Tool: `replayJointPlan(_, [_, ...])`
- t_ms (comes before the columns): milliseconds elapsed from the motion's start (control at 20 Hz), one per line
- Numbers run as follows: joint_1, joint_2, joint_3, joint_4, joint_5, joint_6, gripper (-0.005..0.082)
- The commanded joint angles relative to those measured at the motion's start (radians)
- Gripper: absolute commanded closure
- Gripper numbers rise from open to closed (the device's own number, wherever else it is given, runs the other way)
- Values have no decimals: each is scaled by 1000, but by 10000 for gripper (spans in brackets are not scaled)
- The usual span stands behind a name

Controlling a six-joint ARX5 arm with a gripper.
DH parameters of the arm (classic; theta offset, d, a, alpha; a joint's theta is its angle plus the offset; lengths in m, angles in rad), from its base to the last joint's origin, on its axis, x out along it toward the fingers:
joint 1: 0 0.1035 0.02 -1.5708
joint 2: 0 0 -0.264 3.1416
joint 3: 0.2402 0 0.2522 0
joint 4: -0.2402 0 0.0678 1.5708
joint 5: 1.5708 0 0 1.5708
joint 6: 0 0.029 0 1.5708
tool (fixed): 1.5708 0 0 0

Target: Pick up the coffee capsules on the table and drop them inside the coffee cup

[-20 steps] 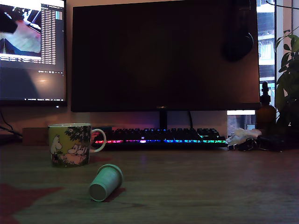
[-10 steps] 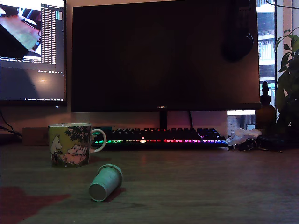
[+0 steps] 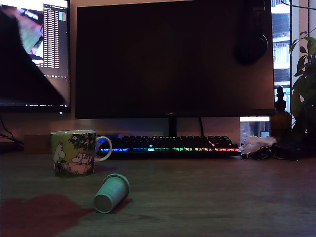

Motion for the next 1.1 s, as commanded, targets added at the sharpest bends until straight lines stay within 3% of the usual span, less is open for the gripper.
replayJointPlan(0, [-16,50,-14,23,-5,-28,788])
replayJointPlan(50, [-21,77,-14,26,-3,-58,788])
replayJointPlan(300, [-24,144,-14,22,1,-66,788])
replayJointPlan(600, [-24,144,-14,23,4,-116,761])
replayJointPlan(650, [-24,144,-14,23,4,-117,675])
replayJointPlan(750, [-24,144,-14,26,4,-163,280])
replayJointPlan(800, [-24,144,-14,30,3,-189,142])
replayJointPlan(850, [-24,144,-14,31,3,-197,82])
replayJointPlan(950, [-24,144,-14,31,-11,-312,82])
replayJointPlan(1050, [-24,145,-14,36,-27,-336,82])
